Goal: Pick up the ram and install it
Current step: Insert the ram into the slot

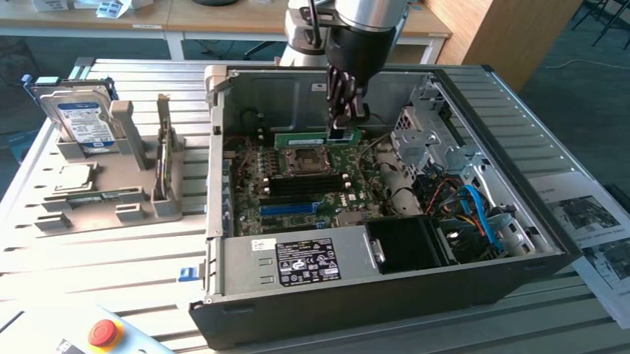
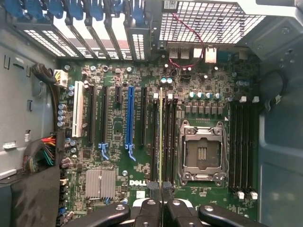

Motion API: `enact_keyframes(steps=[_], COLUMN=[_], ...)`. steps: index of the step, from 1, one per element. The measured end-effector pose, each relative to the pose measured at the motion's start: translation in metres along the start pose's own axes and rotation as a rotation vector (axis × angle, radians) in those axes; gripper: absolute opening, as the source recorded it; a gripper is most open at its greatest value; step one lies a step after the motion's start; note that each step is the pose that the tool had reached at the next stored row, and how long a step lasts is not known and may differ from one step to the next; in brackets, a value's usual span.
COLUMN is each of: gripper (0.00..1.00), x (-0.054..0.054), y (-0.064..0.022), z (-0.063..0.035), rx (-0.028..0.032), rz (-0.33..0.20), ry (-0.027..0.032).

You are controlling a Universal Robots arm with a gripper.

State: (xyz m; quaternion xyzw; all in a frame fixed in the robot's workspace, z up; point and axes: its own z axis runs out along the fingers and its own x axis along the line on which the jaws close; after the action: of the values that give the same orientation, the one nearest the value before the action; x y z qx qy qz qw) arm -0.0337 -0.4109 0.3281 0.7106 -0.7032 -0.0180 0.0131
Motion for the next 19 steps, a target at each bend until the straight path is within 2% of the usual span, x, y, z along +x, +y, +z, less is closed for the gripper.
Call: enact_keyframes(steps=[8, 19], gripper=[0.12, 0.12], x=[0.000, 0.000], y=[-0.0003, -0.0011], z=[0.0073, 0.0241], rx=[0.0000, 0.0001], rz=[0.002, 0.008], ry=[-0.0001, -0.0004])
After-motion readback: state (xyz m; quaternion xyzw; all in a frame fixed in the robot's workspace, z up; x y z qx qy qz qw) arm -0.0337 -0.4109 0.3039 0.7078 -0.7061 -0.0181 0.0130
